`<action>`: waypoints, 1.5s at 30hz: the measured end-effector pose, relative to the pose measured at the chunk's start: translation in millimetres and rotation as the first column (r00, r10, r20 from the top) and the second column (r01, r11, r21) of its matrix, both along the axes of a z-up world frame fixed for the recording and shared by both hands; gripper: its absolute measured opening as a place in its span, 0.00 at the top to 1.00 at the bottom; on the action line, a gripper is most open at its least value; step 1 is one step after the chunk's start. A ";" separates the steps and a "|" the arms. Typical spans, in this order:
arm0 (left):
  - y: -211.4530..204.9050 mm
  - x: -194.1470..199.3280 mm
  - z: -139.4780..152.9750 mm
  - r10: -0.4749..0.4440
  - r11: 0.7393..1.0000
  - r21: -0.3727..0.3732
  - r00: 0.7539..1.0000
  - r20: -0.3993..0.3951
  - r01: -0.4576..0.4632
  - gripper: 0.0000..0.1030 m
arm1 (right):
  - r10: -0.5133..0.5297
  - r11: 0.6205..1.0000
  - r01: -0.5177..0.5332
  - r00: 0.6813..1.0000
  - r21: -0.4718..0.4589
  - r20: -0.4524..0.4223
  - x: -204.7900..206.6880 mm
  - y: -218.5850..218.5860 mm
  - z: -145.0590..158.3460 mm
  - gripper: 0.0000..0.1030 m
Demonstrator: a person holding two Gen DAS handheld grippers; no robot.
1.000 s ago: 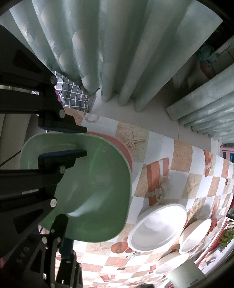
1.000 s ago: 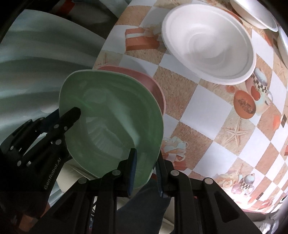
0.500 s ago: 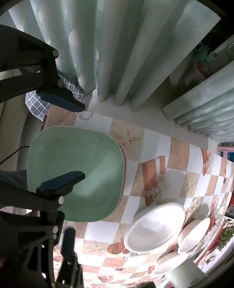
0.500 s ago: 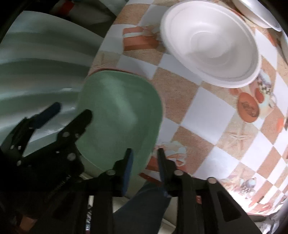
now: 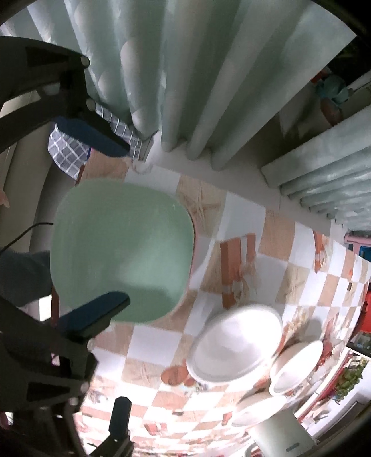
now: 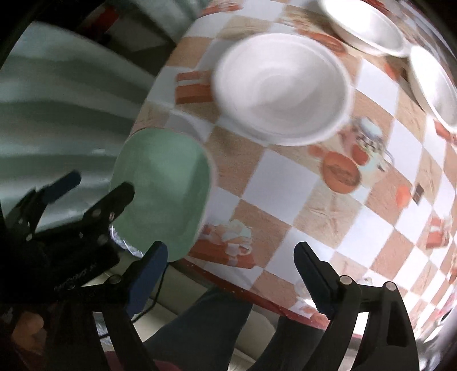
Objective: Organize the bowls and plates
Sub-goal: 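Withdraw both grippers away from the plate stack, then move both grippers to the white bowl rim and close them on it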
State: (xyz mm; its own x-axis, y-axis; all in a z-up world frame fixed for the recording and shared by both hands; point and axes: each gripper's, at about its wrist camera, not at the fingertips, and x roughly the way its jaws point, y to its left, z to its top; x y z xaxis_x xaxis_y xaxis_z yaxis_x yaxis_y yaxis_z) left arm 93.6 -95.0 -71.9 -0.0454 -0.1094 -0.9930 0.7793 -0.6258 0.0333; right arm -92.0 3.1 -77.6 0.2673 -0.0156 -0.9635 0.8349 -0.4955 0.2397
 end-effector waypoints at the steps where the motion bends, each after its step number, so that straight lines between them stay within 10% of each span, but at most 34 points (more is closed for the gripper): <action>1: 0.1 -4.2 1.0 0.003 1.000 0.003 1.000 -0.001 -0.003 0.00 | -0.025 1.000 0.025 1.000 0.002 0.001 -6.2 3.9 -0.2 0.12; 17: 18.8 -72.8 28.2 -0.130 0.991 0.020 0.990 -0.052 0.131 0.00 | -0.289 0.957 0.287 0.955 -0.037 -0.066 -91.4 44.1 24.5 0.11; 45: -49.0 -137.2 -20.5 -0.093 0.996 -0.008 0.994 0.054 0.094 0.00 | -0.310 0.949 0.315 0.945 0.033 -0.108 -144.3 -17.0 -23.8 0.11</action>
State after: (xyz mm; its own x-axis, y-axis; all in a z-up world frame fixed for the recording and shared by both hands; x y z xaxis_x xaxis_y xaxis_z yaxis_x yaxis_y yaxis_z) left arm -43.6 -144.1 -92.3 -0.0030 -0.1174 -0.9931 0.7145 -0.6951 0.0800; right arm -236.4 -14.0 -101.4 0.1585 -0.0351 -0.9867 0.6550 -0.7441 0.1317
